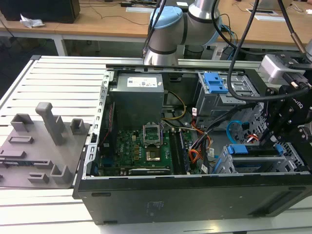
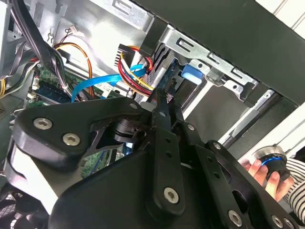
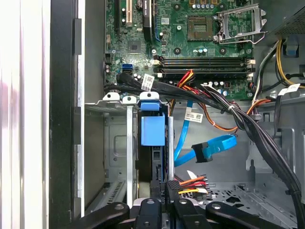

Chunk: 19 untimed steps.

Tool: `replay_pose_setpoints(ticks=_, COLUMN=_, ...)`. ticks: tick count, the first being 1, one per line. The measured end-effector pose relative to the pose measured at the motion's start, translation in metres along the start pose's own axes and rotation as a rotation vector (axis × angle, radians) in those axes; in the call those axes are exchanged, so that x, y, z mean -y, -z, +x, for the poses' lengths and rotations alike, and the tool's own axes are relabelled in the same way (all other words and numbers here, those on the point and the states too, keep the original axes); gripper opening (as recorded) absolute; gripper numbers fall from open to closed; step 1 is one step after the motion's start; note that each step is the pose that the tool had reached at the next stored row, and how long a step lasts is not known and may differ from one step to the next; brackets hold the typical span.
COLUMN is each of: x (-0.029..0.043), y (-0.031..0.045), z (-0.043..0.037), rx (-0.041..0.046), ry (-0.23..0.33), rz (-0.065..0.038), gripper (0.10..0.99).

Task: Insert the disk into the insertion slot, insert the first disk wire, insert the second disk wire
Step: 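Insert the first disk wire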

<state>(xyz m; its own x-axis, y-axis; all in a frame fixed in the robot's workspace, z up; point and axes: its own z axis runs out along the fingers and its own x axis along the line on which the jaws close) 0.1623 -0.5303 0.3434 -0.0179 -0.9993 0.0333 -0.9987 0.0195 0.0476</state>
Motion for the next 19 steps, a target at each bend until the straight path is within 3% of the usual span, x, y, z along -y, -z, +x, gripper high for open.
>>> replay_pose_setpoints(ticks=17, x=0.0043, y=-0.0080, z=-0.0004, rx=0.0039, ry=0.000, rz=0.000, gripper=0.169)
replay_pose_setpoints(ticks=18, x=0.0043, y=-0.0076, z=-0.0003, rx=0.0026, ry=0.000, rz=0.000, gripper=0.243)
replay_pose_setpoints(ticks=19, x=0.0043, y=-0.0074, z=-0.0003, rx=0.0020, ry=0.000, rz=0.000, gripper=0.243)
